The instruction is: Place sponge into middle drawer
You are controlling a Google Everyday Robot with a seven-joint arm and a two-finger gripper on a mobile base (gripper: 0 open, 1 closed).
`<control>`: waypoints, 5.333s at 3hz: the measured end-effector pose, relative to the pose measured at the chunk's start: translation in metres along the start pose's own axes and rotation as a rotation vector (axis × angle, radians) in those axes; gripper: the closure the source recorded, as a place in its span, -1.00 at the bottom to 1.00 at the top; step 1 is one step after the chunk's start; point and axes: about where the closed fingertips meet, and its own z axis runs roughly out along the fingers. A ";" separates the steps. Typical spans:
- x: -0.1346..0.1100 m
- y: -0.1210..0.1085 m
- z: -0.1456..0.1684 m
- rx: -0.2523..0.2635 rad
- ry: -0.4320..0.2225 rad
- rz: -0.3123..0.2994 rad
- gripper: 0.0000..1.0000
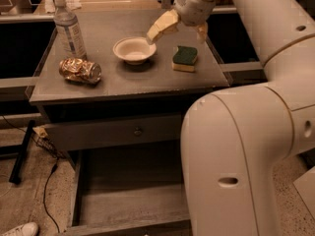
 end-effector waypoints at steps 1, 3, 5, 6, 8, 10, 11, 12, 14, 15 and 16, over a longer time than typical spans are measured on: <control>-0.010 -0.002 0.003 0.002 -0.035 0.000 -1.00; -0.023 -0.032 0.033 0.020 -0.030 0.089 -1.00; -0.020 -0.064 0.049 0.066 -0.019 0.176 -1.00; -0.014 -0.086 0.051 0.111 -0.018 0.220 -1.00; -0.017 -0.105 0.068 0.184 -0.003 0.276 -1.00; -0.029 -0.076 0.074 0.143 0.005 0.201 -1.00; -0.028 -0.070 0.083 0.139 0.033 0.176 -1.00; -0.032 -0.071 0.086 0.133 0.014 0.171 -1.00; -0.032 -0.071 0.086 0.133 0.014 0.171 -0.16; -0.032 -0.071 0.086 0.133 0.014 0.171 0.31; -0.032 -0.071 0.086 0.133 0.014 0.171 0.77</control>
Offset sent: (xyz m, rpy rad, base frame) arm 0.0518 -0.0188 -0.0197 -0.0158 0.0658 -0.0833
